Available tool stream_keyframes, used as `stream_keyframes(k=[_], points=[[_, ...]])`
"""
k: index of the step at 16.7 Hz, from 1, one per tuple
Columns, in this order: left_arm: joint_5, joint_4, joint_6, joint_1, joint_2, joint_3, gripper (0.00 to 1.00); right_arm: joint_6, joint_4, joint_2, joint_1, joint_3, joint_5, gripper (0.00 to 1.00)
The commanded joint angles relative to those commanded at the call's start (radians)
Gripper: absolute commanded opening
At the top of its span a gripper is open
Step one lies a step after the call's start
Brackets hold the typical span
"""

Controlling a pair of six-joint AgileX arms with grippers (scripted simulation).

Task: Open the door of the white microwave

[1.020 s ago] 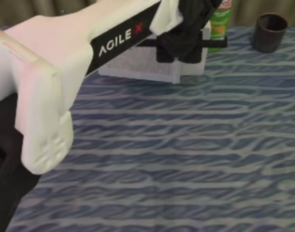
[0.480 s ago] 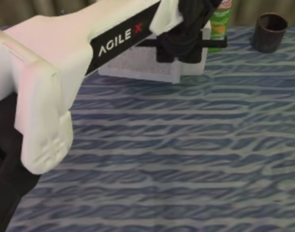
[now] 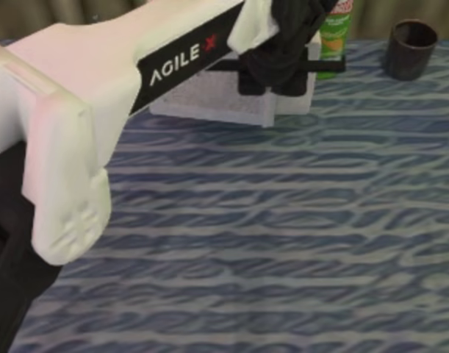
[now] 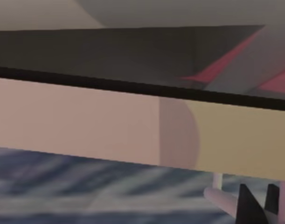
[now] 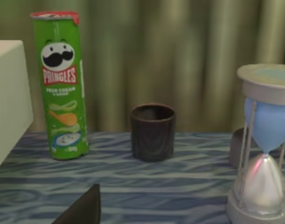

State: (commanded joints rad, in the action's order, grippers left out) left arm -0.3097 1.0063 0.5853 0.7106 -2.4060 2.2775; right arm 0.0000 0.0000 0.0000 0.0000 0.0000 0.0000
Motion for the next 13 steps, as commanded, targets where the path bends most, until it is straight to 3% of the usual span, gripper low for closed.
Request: stream_keyframes(k=[13], points=[[0.034, -0.103, -0.078, -0.003, 0.105, -0.186, 0.00, 0.000, 0.000, 0.000, 0.000, 0.000, 0.000, 1.00]])
